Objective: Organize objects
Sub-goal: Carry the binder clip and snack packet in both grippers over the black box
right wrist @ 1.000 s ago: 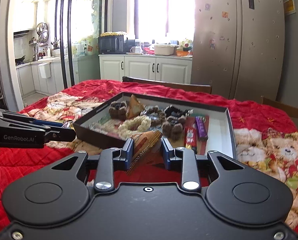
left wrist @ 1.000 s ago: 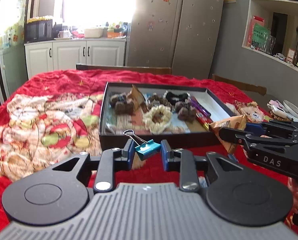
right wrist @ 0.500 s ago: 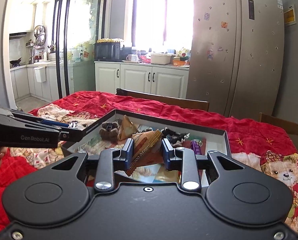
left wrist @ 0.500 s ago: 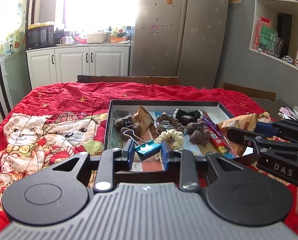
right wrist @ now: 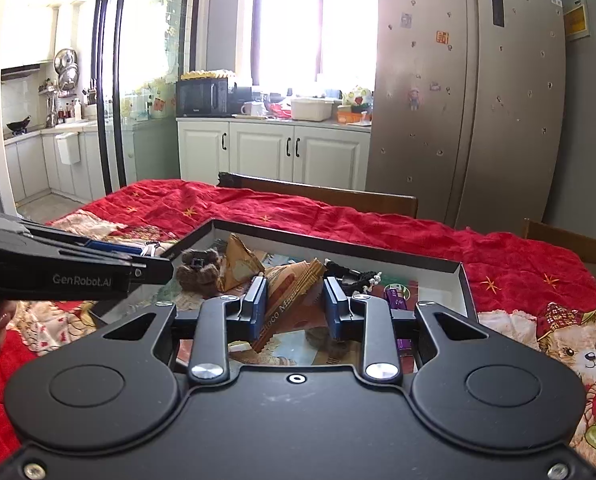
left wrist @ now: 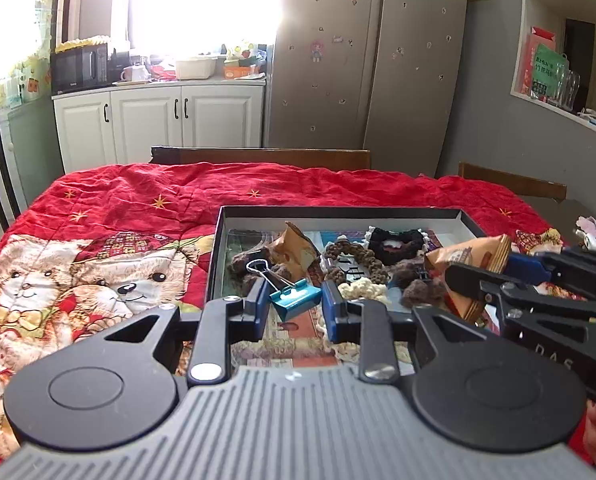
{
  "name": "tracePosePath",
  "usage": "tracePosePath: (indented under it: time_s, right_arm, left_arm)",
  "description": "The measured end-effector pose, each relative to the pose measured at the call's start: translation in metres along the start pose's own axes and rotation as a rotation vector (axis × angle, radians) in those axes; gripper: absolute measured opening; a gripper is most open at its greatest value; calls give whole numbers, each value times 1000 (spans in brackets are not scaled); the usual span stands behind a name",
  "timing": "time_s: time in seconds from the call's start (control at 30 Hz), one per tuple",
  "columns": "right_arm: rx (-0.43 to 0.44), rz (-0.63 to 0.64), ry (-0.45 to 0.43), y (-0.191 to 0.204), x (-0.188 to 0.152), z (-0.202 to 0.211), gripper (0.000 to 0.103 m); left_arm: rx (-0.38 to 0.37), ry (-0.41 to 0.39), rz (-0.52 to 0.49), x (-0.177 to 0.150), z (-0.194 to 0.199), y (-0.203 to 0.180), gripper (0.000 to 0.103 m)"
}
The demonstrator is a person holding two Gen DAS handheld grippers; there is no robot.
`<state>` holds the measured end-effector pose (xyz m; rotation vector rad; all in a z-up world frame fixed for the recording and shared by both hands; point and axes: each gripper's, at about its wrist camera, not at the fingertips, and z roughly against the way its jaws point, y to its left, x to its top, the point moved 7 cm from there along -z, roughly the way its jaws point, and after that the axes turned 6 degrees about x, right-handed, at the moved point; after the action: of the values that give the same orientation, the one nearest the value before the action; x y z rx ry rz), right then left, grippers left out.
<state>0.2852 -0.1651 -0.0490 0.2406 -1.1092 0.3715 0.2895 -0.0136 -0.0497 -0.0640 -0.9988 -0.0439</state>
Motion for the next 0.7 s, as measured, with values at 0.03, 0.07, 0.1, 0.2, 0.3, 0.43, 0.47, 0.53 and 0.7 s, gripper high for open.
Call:
tracePosePath:
  time_s: [0.03, 0.07, 0.1, 0.2, 0.3, 0.43, 0.47, 0.53, 0.7]
  right_arm:
    - [-1, -2, 4, -1, -1, -4, 29]
    - [-2, -5, 8, -2, -2, -7, 29]
    - [-2, -8, 12, -3, -4, -10, 29]
    - [0, -16, 27, -6, -8, -20, 29]
    - [4, -23, 42, -7, -13, -28, 29]
    - [4, -20, 57, -7, -17, -36, 29]
    - [4, -19, 59, -7, -18, -38, 29]
    - [5, -18, 64, -6, -20, -40, 29]
    - [7, -12, 79, -4, -25, -46, 29]
  left_arm:
    - [5, 6, -1, 0, -4, 0, 31]
    - [9, 9, -4, 0, -7, 0, 31]
    - [13, 12, -7, -1, -11, 1, 31]
    - [20, 30, -14, -4, -22, 3, 31]
    - [18, 49, -16, -9, -31, 4, 31]
    - [13, 59, -19, -13, -41, 4, 31]
    - [13, 61, -20, -13, -43, 3, 31]
    - [11, 63, -22, -13, -46, 2, 31]
    - [9, 66, -29, -14, -51, 1, 31]
